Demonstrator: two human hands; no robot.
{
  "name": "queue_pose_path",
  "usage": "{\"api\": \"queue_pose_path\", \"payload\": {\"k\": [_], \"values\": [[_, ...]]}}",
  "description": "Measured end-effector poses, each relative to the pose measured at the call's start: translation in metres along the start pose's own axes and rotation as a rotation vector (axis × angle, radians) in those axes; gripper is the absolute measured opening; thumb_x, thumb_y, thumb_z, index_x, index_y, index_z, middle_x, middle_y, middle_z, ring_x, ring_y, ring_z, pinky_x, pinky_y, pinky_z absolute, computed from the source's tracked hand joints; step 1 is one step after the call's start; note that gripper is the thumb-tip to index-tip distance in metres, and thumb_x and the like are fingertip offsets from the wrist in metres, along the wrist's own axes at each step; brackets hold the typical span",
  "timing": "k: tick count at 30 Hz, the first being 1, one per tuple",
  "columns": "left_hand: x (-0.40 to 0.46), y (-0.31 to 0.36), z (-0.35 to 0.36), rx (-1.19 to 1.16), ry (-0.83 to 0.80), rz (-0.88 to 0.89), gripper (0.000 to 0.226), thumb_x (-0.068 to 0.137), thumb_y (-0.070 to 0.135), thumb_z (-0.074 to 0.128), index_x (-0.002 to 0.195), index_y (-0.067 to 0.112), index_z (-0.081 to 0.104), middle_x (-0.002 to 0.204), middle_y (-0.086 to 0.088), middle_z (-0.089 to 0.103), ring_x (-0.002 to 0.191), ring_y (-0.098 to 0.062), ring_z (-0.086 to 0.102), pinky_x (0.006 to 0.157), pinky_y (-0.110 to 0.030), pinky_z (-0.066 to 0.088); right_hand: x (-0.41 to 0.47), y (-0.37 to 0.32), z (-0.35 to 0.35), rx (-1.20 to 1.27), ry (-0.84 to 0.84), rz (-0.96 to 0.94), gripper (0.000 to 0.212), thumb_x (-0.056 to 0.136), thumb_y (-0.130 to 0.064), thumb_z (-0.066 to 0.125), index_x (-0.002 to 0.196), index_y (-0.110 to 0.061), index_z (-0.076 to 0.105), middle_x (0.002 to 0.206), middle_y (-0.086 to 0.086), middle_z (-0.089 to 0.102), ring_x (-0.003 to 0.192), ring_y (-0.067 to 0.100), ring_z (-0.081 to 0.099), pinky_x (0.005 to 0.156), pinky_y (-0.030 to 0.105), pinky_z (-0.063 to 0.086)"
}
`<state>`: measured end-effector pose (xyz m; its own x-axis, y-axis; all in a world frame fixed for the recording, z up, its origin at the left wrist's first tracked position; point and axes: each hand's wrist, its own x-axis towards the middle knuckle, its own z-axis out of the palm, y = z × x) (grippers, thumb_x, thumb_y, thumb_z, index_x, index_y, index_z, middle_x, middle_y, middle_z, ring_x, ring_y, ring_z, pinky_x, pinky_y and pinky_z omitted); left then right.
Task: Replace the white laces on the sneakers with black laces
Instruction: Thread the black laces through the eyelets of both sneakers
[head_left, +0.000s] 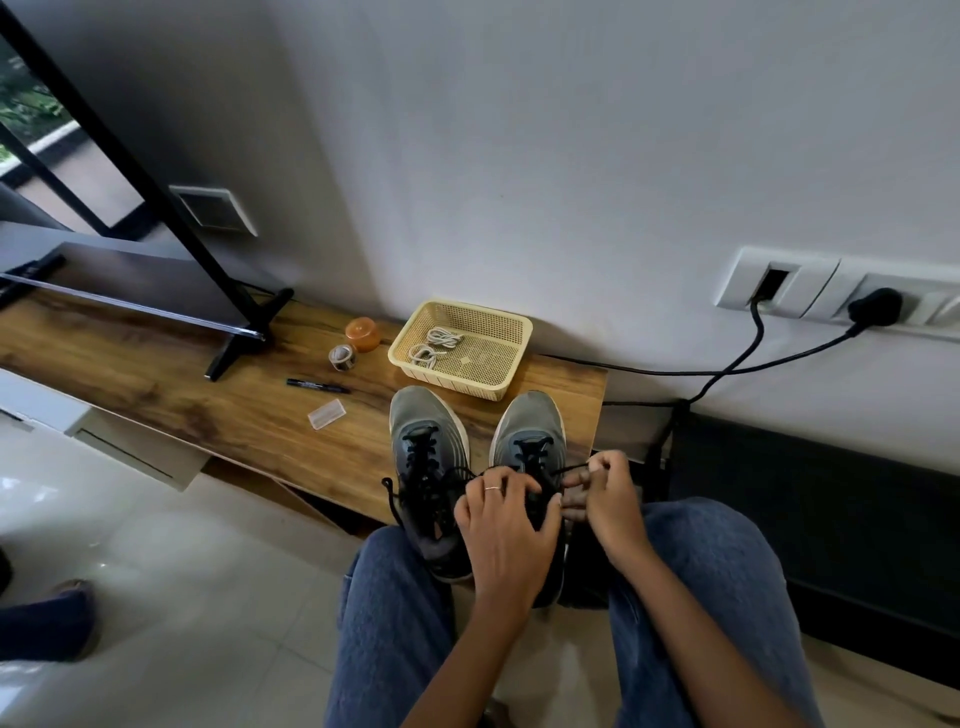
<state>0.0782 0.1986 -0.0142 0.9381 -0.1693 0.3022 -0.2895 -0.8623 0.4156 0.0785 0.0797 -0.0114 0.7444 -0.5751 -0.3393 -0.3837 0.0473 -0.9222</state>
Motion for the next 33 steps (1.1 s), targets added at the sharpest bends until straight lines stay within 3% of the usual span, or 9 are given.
{"api": "queue_pose_path", "payload": {"k": [3, 6, 10, 15, 20, 27, 30, 31, 33], "values": [[0.002, 0.002, 0.001, 0.106, -0.093, -0.021, 0.030, 0.074, 0.059, 0.064, 0.081, 0.030, 0.068, 0.095, 0.006, 0.060, 0.090, -0.017, 0.055, 0.077, -0.036, 0.046, -0.001, -0.001, -0.002, -0.166, 0.038, -0.131, 0.018, 0.101, -0.011, 0.032, 0.089, -0.015, 0.045, 0.083, 0.005, 0.060, 0.072, 0.018, 0.061, 0.065, 0.038, 0.054], [0.005, 0.010, 0.003, 0.107, -0.135, -0.053, 0.026, 0.070, 0.049, 0.076, 0.077, 0.024, 0.071, 0.091, 0.003, 0.061, 0.087, -0.019, 0.059, 0.072, -0.036, 0.048, -0.007, -0.008, -0.006, -0.225, 0.087, -0.203, 0.016, 0.099, -0.007, 0.034, 0.089, -0.011, 0.046, 0.083, 0.004, 0.059, 0.080, 0.019, 0.061, 0.069, 0.034, 0.048], [0.006, 0.012, 0.004, -0.020, -0.155, -0.128, 0.027, 0.084, 0.041, 0.065, 0.093, 0.016, 0.070, 0.109, -0.002, 0.059, 0.104, -0.021, 0.053, 0.080, -0.036, 0.047, -0.014, -0.028, -0.020, -0.118, 0.186, -0.237, 0.016, 0.101, -0.009, 0.033, 0.095, -0.013, 0.047, 0.086, 0.002, 0.060, 0.079, 0.015, 0.065, 0.069, 0.034, 0.053], [0.005, 0.010, 0.005, -0.071, -0.172, -0.125, 0.027, 0.086, 0.038, 0.063, 0.097, 0.014, 0.069, 0.116, -0.002, 0.057, 0.108, -0.021, 0.051, 0.082, -0.035, 0.049, -0.022, -0.071, -0.053, 0.098, 0.249, -0.267, 0.023, 0.102, -0.006, 0.027, 0.094, -0.018, 0.044, 0.092, 0.003, 0.064, 0.072, 0.011, 0.068, 0.059, 0.018, 0.050], [0.004, 0.009, 0.006, -0.093, -0.128, -0.116, 0.020, 0.080, 0.032, 0.071, 0.084, 0.013, 0.070, 0.106, -0.003, 0.060, 0.098, -0.023, 0.056, 0.073, -0.036, 0.051, -0.043, -0.127, -0.084, 0.332, 0.254, -0.414, 0.030, 0.103, -0.003, 0.024, 0.088, -0.023, 0.041, 0.089, 0.010, 0.064, 0.071, 0.014, 0.071, 0.064, 0.020, 0.055], [0.005, 0.010, -0.001, -0.113, -0.223, -0.136, 0.030, 0.091, 0.040, 0.054, 0.105, 0.017, 0.066, 0.123, 0.002, 0.051, 0.113, -0.018, 0.045, 0.091, -0.032, 0.043, -0.079, -0.181, -0.111, 0.450, 0.242, -0.711, 0.026, 0.102, -0.002, 0.029, 0.090, -0.022, 0.041, 0.084, 0.008, 0.065, 0.073, 0.022, 0.071, 0.068, 0.026, 0.055], [0.005, 0.010, -0.001, -0.113, -0.234, -0.135, 0.030, 0.092, 0.041, 0.053, 0.106, 0.017, 0.065, 0.124, 0.002, 0.050, 0.115, -0.018, 0.044, 0.092, -0.032, 0.042, -0.081, -0.187, -0.120, 0.468, 0.231, -0.790, 0.013, 0.102, -0.014, 0.037, 0.103, -0.004, 0.046, 0.082, 0.000, 0.069, 0.077, 0.021, 0.071, 0.072, 0.026, 0.055], [0.005, 0.009, -0.001, -0.117, -0.236, -0.137, 0.031, 0.092, 0.041, 0.053, 0.107, 0.017, 0.065, 0.123, 0.002, 0.050, 0.114, -0.018, 0.044, 0.092, -0.031, 0.042, -0.082, -0.188, -0.121, 0.456, 0.239, -0.811, 0.025, 0.102, -0.019, 0.039, 0.109, 0.005, 0.044, 0.083, -0.002, 0.069, 0.079, 0.019, 0.071, 0.074, 0.025, 0.054], [0.005, 0.009, 0.000, -0.124, -0.241, -0.141, 0.030, 0.092, 0.041, 0.053, 0.106, 0.017, 0.065, 0.123, 0.002, 0.049, 0.114, -0.018, 0.044, 0.092, -0.031, 0.042, -0.084, -0.192, -0.120, 0.433, 0.287, -0.864, 0.021, 0.102, -0.017, 0.036, 0.109, 0.002, 0.043, 0.085, -0.003, 0.068, 0.079, 0.020, 0.071, 0.074, 0.025, 0.054]]}}
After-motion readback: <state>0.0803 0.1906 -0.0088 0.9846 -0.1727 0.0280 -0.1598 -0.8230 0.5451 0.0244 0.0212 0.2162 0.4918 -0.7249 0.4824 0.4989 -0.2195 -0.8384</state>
